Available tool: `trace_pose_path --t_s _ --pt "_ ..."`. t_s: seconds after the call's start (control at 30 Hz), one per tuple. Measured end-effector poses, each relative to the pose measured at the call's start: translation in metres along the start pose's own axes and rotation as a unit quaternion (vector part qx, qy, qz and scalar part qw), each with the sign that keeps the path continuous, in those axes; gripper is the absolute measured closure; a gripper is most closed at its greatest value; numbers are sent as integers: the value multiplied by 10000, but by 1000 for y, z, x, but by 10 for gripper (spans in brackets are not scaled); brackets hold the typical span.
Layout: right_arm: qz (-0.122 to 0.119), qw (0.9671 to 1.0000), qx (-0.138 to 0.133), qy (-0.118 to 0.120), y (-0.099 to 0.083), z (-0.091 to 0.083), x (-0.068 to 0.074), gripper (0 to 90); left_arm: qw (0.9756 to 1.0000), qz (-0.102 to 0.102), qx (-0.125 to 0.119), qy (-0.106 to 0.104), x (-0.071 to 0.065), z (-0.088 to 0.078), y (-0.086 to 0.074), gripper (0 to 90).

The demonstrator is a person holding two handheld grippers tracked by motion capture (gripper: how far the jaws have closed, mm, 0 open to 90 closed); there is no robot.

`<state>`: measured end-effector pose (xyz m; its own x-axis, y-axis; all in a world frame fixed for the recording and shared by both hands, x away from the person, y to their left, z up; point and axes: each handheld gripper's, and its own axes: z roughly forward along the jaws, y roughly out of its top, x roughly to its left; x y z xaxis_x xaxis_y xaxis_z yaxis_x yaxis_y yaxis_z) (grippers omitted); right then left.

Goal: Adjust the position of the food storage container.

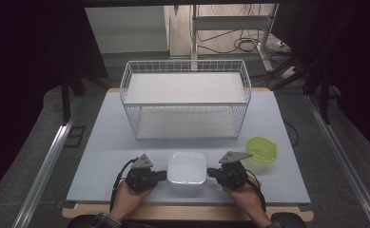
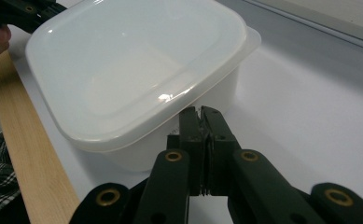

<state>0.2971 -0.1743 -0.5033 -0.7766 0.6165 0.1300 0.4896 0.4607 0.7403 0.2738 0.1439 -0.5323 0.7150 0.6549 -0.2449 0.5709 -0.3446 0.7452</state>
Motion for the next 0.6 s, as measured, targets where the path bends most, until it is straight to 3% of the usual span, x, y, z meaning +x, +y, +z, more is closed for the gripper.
trace_pose_path --t_s 0.33,0.47,0.6 --pt "97 9999 -17 -113 1 1 -8 886 10000 -39 -33 76 1 8 6 862" --pt "-1 9998 22 -207 1 0 -6 850 9999 29 -90 112 1 4 7 811" --pt "-109 9997 -23 -212 0 -5 -7 786 9991 150 -163 350 1 -7 7 706"
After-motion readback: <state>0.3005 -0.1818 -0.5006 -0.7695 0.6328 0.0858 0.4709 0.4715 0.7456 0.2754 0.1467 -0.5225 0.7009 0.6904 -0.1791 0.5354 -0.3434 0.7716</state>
